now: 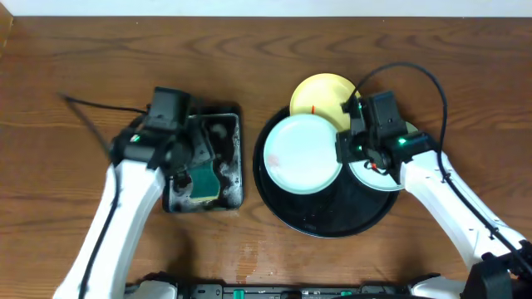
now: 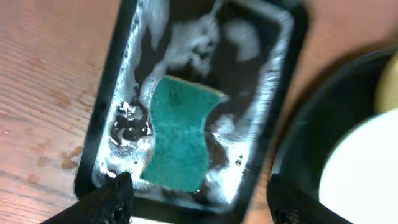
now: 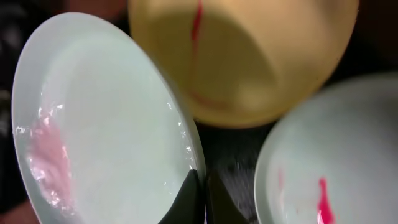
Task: Clean dirty plates on tray and stack at the side
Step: 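Lift the pale green plate with right gripper and place it right of the tray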
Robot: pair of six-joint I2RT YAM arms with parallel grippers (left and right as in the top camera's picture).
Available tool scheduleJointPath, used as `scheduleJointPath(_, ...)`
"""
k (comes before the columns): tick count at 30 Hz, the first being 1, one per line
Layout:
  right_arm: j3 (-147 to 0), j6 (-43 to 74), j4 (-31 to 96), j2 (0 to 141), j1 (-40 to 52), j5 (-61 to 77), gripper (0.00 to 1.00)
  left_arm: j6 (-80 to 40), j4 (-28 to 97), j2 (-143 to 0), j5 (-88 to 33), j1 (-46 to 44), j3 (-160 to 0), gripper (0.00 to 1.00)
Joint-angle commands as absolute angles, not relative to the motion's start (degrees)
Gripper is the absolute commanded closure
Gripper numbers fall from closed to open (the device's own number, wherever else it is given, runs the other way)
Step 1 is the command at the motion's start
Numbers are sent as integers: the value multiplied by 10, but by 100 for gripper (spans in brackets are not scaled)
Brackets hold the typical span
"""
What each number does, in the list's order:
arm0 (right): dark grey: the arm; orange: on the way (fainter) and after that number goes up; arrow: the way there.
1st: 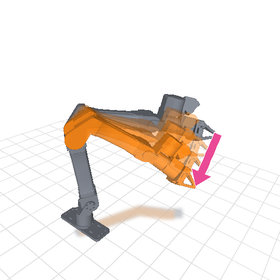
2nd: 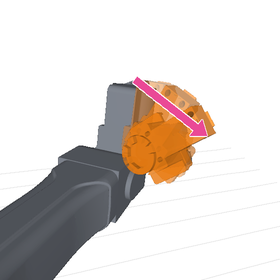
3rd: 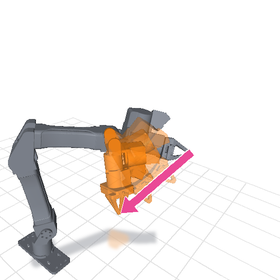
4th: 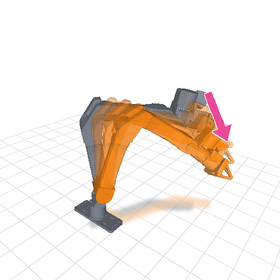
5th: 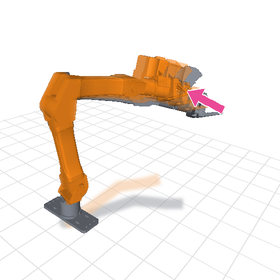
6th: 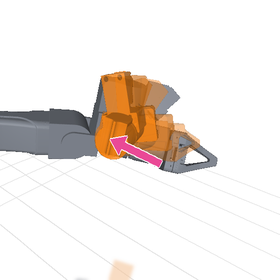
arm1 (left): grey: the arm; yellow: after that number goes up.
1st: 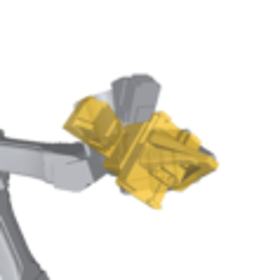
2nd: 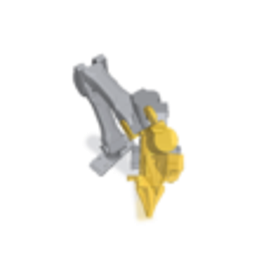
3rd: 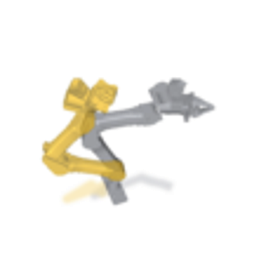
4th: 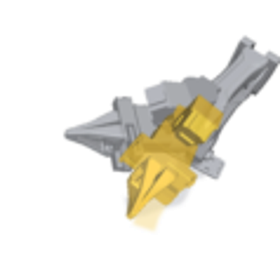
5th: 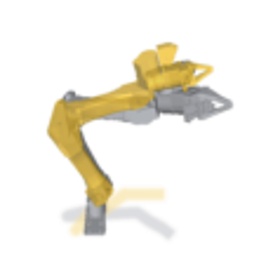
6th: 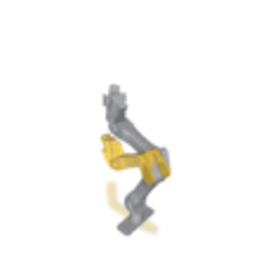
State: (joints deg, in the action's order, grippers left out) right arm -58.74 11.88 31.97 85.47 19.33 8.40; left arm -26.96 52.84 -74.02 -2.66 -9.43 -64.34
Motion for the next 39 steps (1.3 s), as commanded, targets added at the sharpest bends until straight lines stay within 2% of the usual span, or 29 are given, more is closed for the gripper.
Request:
scheduleJointPath(1, -631, 111, 294, 843, 209, 84, 99, -268, 549, -660, -55, -90, -655, 30)
scheduleJointPath(9, -652, 111, 182, 867, 310, 14, 99, -270, 555, -489, -94, -90, -655, 29)
scheduleJointPath(15, -696, 110, 99, 964, 410, -41, 99, -272, 564, -403, -131, -90, -655, 29)
scheduleJointPath(19, -743, 37, 67, 1033, 459, -85, 99, -272, 590, -385, -131, -90, -655, 29)
scheduleJointPath(24, -759, -70, 15, 1027, 501, -203, 99, -272, 622, -385, -130, -90, -655, 29)
scheduleJointPath(32, -759, -162, -11, 939, 525, -210, 99, -270, 625, -386, -119, -90, -655, 29)
scheduleJointPath(39, -759, -276, -6, 926, 557, -244, 99, -270, 625, -386, -120, -90, -655, 29)
